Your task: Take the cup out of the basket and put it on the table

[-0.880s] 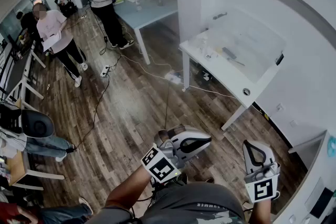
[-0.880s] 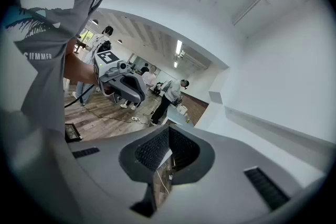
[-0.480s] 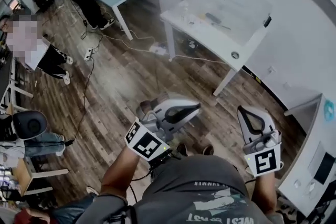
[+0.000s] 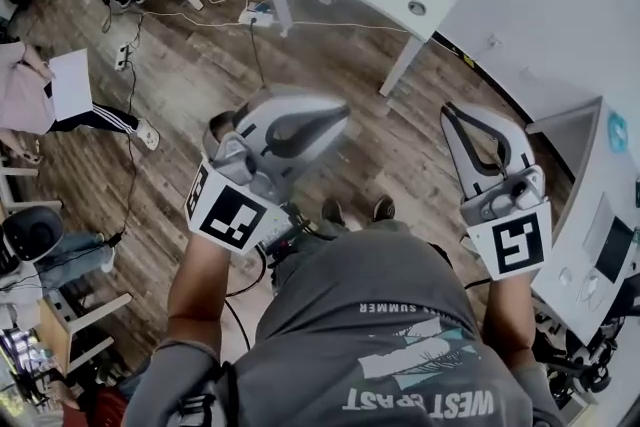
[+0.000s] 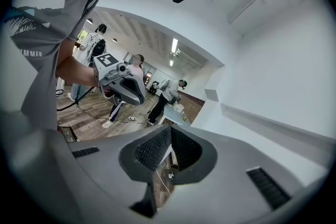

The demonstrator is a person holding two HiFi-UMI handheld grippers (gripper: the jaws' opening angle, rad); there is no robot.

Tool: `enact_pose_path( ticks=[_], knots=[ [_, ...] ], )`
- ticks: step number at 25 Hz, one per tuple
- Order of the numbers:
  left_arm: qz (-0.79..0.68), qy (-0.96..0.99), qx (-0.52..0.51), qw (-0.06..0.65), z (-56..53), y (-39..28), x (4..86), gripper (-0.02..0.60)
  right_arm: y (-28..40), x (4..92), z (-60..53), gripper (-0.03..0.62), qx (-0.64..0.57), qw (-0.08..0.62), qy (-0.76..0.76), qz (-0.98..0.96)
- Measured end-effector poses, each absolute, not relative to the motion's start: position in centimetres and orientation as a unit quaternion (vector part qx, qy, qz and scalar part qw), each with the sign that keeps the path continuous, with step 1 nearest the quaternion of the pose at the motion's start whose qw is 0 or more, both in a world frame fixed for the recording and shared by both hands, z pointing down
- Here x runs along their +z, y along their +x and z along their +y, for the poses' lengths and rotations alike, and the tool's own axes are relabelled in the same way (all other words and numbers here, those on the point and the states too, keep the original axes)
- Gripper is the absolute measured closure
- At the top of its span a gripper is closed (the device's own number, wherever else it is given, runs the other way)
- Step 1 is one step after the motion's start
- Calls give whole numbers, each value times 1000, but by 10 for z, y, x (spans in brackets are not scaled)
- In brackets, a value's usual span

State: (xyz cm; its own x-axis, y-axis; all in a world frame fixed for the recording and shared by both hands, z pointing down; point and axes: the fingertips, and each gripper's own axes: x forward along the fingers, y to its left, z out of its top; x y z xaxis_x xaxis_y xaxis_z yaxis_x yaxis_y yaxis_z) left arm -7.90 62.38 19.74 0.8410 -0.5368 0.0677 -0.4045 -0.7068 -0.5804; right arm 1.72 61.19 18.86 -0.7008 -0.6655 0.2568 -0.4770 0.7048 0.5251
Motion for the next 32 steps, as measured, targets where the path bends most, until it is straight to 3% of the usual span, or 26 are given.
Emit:
enact_pose_path(
  ticks=[4, 10, 32],
  knots=[
    [254, -915, -114, 291, 616, -77, 198, 566, 16, 186, 602, 582, -231, 202, 327, -894],
    [244, -912, -124, 306, 604, -63, 201, 566, 26, 189, 581, 582, -273, 233, 346, -867],
    [258, -899, -174, 307, 503, 74, 200, 566, 149, 202, 466, 582, -261, 212, 320, -886]
  ],
)
